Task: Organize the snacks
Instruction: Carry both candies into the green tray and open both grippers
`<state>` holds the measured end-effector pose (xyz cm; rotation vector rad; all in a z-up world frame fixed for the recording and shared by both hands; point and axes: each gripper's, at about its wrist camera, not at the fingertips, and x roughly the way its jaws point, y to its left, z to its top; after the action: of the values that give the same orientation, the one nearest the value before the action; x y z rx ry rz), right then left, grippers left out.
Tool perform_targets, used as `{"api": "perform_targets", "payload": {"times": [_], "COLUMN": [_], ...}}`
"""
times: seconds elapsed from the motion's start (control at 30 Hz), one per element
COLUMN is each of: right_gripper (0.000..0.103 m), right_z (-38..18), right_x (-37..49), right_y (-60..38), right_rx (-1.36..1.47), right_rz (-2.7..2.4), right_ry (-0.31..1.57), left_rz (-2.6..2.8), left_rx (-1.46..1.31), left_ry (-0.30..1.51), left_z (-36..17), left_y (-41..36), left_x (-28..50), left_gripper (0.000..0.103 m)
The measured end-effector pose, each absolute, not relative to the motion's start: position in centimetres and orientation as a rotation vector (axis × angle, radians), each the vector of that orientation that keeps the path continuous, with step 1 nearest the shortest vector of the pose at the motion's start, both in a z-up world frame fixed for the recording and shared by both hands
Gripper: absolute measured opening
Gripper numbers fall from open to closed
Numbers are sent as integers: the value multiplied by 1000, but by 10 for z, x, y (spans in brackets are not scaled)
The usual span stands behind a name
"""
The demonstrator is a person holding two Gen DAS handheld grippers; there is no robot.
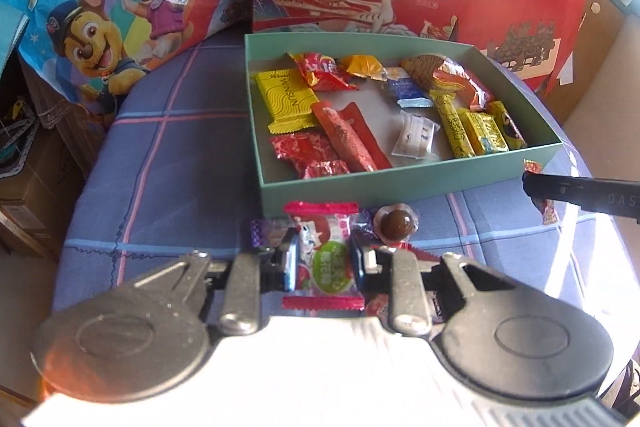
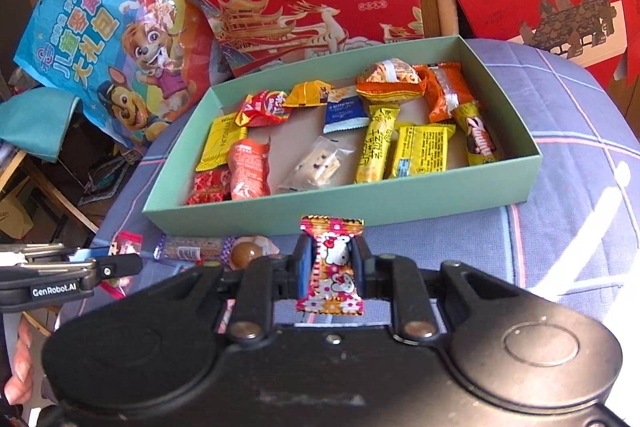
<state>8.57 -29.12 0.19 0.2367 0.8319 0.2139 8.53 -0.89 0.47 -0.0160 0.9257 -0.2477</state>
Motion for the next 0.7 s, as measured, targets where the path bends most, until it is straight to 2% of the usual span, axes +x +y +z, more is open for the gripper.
{"api": "perform_targets", "payload": {"times": [0.23, 0.7], "right_gripper": [21, 21], "right_z": [23, 4], "right_x": [127, 198], "right_y": [-292, -291], "right_rx": [281, 318], "right_rz": [226, 204], "right_ry": [797, 849], "left_rz": [-304, -339], "left_rx": [-11, -9], "left_ry": [880, 940], "left_z": [25, 3], "left_y": [-43, -79], "left_x": [133, 217], "left_gripper": [25, 26]}}
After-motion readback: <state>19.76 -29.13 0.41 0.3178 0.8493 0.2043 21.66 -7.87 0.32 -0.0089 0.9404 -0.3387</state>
